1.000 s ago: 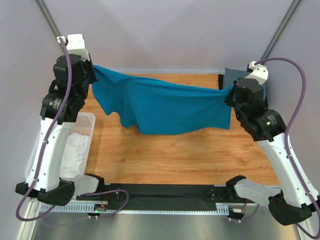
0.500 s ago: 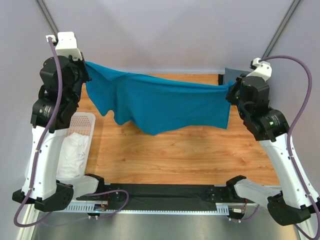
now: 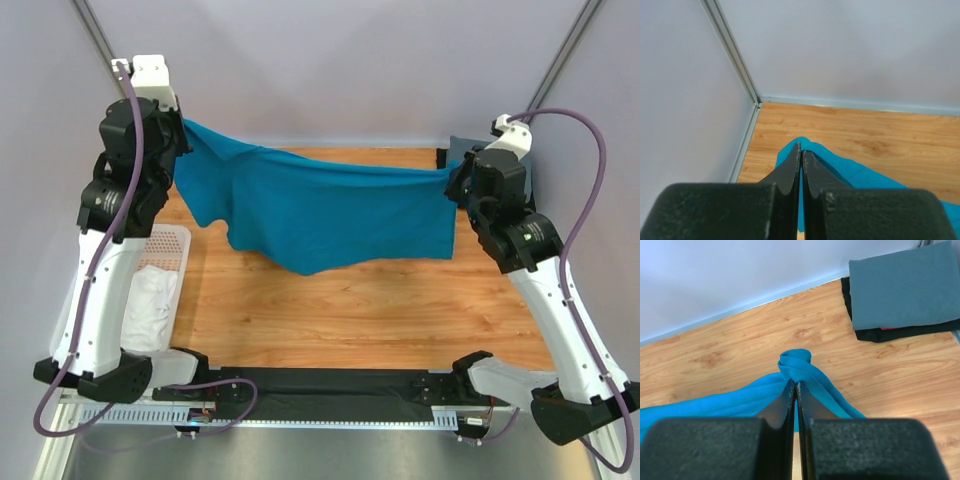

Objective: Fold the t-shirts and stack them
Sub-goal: Flatten the tshirt out

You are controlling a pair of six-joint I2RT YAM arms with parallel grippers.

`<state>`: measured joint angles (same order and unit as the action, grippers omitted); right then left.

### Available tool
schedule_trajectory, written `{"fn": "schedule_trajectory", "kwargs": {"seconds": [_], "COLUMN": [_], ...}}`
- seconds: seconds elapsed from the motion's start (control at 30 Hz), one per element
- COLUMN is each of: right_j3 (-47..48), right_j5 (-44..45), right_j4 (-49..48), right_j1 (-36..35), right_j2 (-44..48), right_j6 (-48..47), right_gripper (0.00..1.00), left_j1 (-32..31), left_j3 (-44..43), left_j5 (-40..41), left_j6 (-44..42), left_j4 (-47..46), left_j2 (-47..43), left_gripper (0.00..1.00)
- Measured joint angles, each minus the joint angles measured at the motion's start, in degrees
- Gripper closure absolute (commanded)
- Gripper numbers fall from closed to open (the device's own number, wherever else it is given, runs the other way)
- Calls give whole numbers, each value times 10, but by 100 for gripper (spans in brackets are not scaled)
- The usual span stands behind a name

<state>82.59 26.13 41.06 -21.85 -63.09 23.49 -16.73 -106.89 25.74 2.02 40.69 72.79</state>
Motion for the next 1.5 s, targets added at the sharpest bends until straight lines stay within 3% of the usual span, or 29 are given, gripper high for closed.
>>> {"fn": "schedule_trajectory", "kwargs": {"seconds": [0.2,0.37,0.57,0.7,0.97,1.1,1.2,1.23,1.27,1.3,1.33,1.37,1.5], "right_j3": [-1,83,172,130,-157,-300,-367,-382,-394,-400,-401,-398,-348], "right_j5": [-42,-80,-101,-104,-109,-118,-128,-133,-139,-147,-151,-152,-142], "right_j4": [-81,-111,-158,-192,-204,-168,-128,-112,-99,-86,-72,-60,-8], "right_j1": [30,49,54,54,55,55,55,55,55,55,55,55,55], "right_j2": [-75,-174,-202,-153,16,94,134,146,156,165,170,173,153], "right_j6": [-8,-33,-71,-86,-78,-47,-16,-4,9,20,26,34,40], "right_gripper": [100,100,100,100,99,100,89,64,39,21,5,1,0], "left_j1": [3,4,4,4,-8,-74,-158,-192,-212,-238,-254,-262,-271], "left_j3": [-66,-203,-244,-101,183,343,464,508,535,563,576,577,518], "left_j5": [-21,-41,-74,-112,-191,-221,-224,-225,-226,-228,-229,-231,-209], "left_j6": [-10,-44,-56,-53,3,70,133,161,178,199,214,221,247], "left_j4": [-24,-51,-74,-106,-102,-65,-29,-10,4,32,60,82,144], "left_j2": [96,210,203,76,-188,-283,-310,-318,-318,-319,-321,-322,-332], "left_gripper": [100,100,100,100,100,100,100,96,83,61,5,0,1]}}
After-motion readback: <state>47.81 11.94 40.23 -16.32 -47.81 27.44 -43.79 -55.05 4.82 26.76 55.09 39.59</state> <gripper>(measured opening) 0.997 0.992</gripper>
